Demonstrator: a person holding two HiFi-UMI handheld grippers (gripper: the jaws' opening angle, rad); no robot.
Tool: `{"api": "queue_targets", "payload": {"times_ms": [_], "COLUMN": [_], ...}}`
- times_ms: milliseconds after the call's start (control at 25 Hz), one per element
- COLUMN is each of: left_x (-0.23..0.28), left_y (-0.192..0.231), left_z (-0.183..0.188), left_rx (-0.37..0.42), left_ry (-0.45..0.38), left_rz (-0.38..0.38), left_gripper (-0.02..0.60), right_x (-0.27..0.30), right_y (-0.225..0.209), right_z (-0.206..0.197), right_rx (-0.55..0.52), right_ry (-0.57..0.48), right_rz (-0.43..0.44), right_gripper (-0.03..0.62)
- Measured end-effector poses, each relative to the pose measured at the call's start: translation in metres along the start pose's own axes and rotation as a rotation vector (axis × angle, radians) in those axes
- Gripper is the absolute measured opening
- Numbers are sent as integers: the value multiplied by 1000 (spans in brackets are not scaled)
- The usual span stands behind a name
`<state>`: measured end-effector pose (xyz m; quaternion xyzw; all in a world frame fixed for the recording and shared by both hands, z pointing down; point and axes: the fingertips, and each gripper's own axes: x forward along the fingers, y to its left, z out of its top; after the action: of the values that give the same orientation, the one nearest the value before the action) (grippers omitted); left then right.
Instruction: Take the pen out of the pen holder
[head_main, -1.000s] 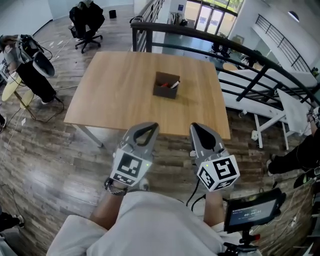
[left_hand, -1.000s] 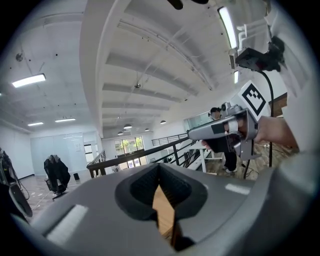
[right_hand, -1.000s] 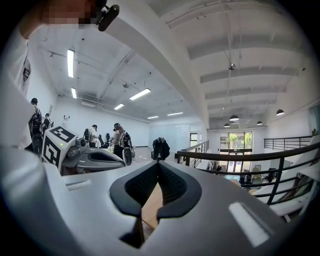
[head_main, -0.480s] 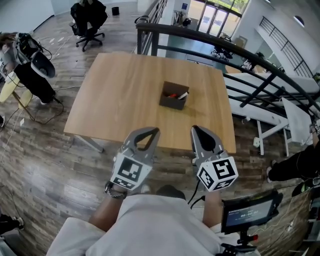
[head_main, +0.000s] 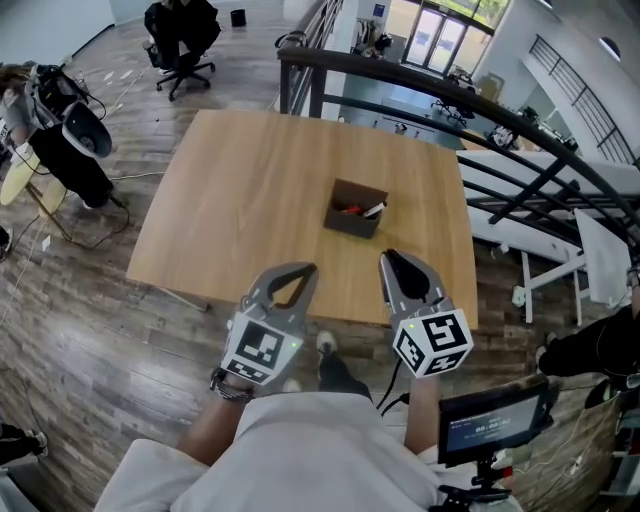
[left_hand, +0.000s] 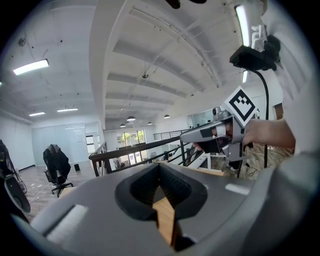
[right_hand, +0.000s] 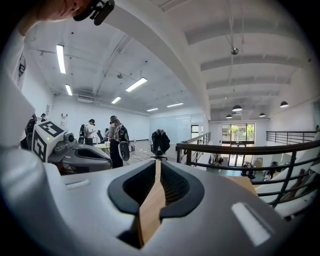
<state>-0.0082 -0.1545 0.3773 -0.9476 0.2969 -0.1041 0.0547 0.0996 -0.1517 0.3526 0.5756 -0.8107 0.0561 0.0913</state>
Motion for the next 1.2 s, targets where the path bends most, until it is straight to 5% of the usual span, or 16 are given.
{"api": "queue_targets", "payload": {"times_ms": [600,1200], "left_x": [49,80], "left_y": [46,55], "left_z": [-26,-66], "left_rx": [-45,-126], "left_ry": [99,241], "left_rz": [81,143], "left_gripper": [-2,-2], "right_x": [101,169], "right_y": [-63,-82], "right_z": [-41,-115], "right_rx": [-43,-65], "right_ry": [172,357], "right_rz": [67,181], "right_gripper": [49,61]}}
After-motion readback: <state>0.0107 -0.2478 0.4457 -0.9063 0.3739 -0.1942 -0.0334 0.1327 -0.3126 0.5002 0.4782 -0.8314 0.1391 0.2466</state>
